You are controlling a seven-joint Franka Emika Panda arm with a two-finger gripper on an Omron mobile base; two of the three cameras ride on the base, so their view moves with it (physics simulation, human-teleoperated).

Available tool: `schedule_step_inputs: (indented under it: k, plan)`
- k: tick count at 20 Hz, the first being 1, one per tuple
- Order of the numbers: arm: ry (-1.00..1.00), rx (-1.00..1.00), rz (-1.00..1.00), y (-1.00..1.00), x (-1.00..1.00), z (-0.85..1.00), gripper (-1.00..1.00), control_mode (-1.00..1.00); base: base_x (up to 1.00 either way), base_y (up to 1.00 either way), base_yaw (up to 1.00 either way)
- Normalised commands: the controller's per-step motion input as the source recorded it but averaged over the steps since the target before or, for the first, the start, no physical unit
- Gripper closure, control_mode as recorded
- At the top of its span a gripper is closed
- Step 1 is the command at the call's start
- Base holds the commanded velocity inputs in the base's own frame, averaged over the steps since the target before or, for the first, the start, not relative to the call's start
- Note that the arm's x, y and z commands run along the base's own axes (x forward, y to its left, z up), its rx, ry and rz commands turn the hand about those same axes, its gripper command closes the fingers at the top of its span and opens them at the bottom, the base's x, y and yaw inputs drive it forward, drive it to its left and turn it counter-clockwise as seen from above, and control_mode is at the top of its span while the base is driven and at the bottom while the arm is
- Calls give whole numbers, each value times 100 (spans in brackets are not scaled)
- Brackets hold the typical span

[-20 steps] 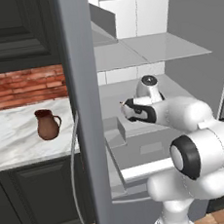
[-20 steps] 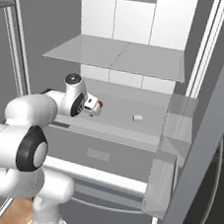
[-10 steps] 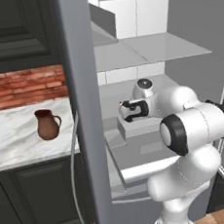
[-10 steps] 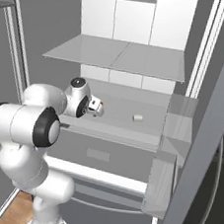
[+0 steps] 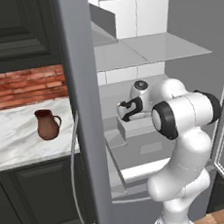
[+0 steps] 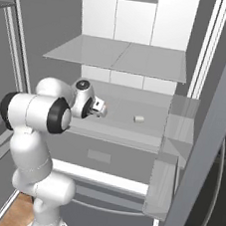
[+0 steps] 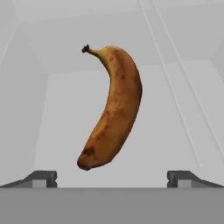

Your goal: Move the banana and marshmallow from the second highest shelf to the top shelf to make space. Then, place the pitcher from the counter on the cleared second highest shelf.

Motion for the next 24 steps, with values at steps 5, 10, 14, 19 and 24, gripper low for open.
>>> schedule_step_inputs:
  k: [5,10,14,19,24]
  plan:
    - [-4,0,0,0,40,-20,-100,-100,0,0,0]
    - [-7,0,0,0,37,-22,-100,-100,0,0,0]
    - [-8,0,0,0,36,-24,-100,-100,0,0,0]
    - [-2,0,0,0,21,-44,100,-100,0,0,0]
    - [15,0,2,0,-8,-26,100,-100,0,0,0]
